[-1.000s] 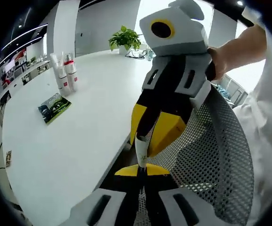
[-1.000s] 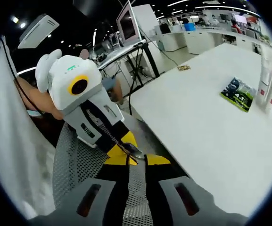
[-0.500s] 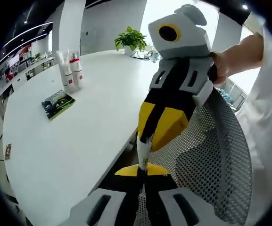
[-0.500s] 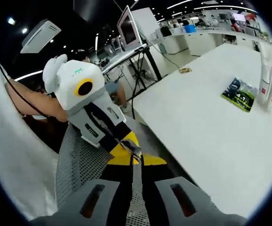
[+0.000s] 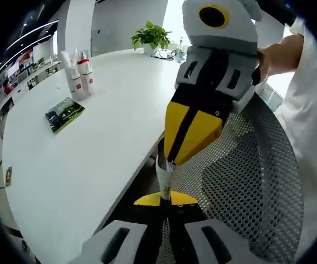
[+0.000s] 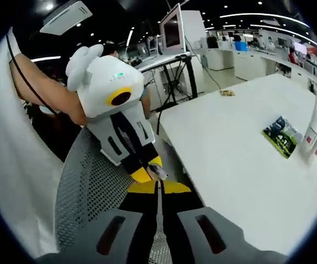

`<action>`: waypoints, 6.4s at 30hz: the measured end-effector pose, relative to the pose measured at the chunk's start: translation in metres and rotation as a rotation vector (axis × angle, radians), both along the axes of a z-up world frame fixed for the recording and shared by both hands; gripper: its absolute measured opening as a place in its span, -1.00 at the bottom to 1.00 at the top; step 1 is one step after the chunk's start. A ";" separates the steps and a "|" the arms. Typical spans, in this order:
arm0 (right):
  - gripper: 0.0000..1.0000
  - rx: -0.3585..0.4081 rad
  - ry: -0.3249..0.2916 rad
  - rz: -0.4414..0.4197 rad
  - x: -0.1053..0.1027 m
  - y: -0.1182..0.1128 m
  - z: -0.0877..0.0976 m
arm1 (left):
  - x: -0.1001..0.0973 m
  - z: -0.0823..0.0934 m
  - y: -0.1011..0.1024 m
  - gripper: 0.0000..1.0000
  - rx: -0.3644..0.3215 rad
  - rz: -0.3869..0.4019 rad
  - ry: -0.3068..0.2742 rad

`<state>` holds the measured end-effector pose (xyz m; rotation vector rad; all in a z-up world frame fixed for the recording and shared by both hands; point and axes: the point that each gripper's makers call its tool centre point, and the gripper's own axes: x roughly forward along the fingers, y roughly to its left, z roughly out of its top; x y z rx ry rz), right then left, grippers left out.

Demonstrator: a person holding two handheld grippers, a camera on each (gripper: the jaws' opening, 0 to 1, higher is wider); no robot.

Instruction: Arrange the skincare products in the storage area until every visible bottle or jar stands upright without overlapping.

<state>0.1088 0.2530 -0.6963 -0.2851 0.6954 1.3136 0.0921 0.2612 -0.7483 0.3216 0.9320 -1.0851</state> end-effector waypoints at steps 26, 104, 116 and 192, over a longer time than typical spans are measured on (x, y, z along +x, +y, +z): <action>-0.92 -0.124 -0.115 0.349 0.001 0.018 -0.004 | 0.006 0.000 0.003 -0.99 0.025 -0.018 -0.061; -1.00 -0.045 0.116 0.247 0.030 -0.028 0.053 | 0.043 0.087 -0.021 -0.88 -0.528 0.022 0.033; -0.56 0.373 0.230 -0.061 0.071 -0.013 0.094 | 0.067 0.124 -0.010 -1.00 -0.772 0.180 0.114; -0.32 -0.288 -0.433 -0.535 0.127 -0.115 0.005 | 0.266 0.068 0.044 -0.99 -0.984 0.838 0.566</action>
